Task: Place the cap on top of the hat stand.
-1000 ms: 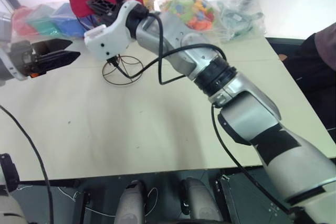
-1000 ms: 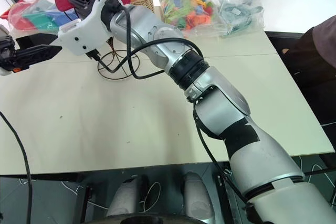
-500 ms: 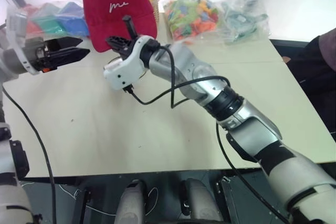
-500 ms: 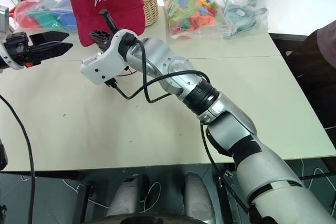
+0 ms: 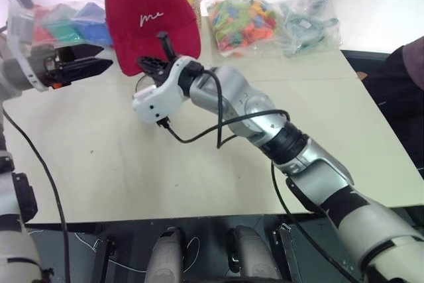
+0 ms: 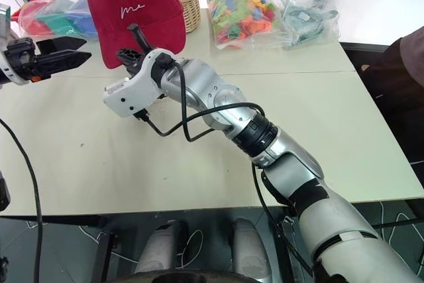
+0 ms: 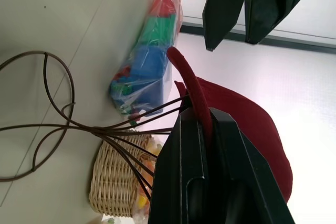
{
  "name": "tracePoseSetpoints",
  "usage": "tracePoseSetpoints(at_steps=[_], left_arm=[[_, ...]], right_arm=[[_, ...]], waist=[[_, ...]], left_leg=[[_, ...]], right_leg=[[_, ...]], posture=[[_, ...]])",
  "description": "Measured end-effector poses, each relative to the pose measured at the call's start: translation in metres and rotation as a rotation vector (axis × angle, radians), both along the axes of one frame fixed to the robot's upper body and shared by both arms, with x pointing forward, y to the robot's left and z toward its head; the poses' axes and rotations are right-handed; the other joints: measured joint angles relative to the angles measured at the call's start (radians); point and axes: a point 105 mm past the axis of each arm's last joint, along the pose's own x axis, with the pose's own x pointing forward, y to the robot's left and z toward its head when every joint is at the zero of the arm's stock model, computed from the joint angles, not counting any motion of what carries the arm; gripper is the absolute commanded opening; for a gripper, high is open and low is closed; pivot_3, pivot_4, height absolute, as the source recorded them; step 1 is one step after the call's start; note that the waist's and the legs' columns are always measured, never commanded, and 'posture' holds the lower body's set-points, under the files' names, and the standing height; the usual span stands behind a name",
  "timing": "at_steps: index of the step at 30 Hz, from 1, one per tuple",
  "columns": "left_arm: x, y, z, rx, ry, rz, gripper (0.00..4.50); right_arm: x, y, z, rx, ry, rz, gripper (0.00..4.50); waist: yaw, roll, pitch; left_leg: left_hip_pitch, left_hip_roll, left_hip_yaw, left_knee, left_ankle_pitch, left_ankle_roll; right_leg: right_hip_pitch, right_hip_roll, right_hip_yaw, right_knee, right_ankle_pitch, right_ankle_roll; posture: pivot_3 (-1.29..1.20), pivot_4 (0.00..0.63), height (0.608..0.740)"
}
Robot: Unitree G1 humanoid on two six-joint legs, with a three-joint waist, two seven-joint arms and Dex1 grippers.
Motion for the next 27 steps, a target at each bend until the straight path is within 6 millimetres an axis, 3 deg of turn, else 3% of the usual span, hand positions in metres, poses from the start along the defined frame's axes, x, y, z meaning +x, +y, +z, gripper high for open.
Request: tracePoseSetpoints(at_steps=[5,10,20,27], left_arm=[[0.002,0.001,-0.004,-0.002,0.017,0.007,4.50],[0.005,-0.001,-0.001,-0.002,0.000,0.003,4.50],[0.009,-0.003,-0.006,-0.008,0.014,0.000,4.50],[0.011,-0.004,-0.003,-0.006,0.011,-0.007,4.50]], right_arm=[[0.004,-0.003,-0.012,-0.014,0.057,-0.025,1.90],[0.003,-0.001,-0.019,-0.010,0.108,-0.017,4.48],[-0.012,0.004,-0.032,0.084,0.319,0.027,4.48],[-0.016,-0.033,-0.021,0.304,0.537,-0.029,4.48]], waist=[[0.000,0.000,0.000],[-0.003,0.000,0.000],[-0.001,0.000,0.000],[0.001,0.000,0.000]], left_leg=[[0.000,0.000,0.000,0.000,0.000,0.000],[0.000,0.000,0.000,0.000,0.000,0.000],[0.000,0.000,0.000,-0.001,0.000,0.000],[0.000,0.000,0.000,0.000,0.000,0.000]], right_leg=[[0.000,0.000,0.000,0.000,0.000,0.000],[0.000,0.000,0.000,0.000,0.000,0.000],[0.000,0.000,0.000,0.000,0.000,0.000],[0.000,0.000,0.000,-0.001,0.000,0.000]], posture=[[0.00,0.150,0.740],[0.00,0.150,0.740],[0.00,0.150,0.740],[0.00,0.150,0.740]])
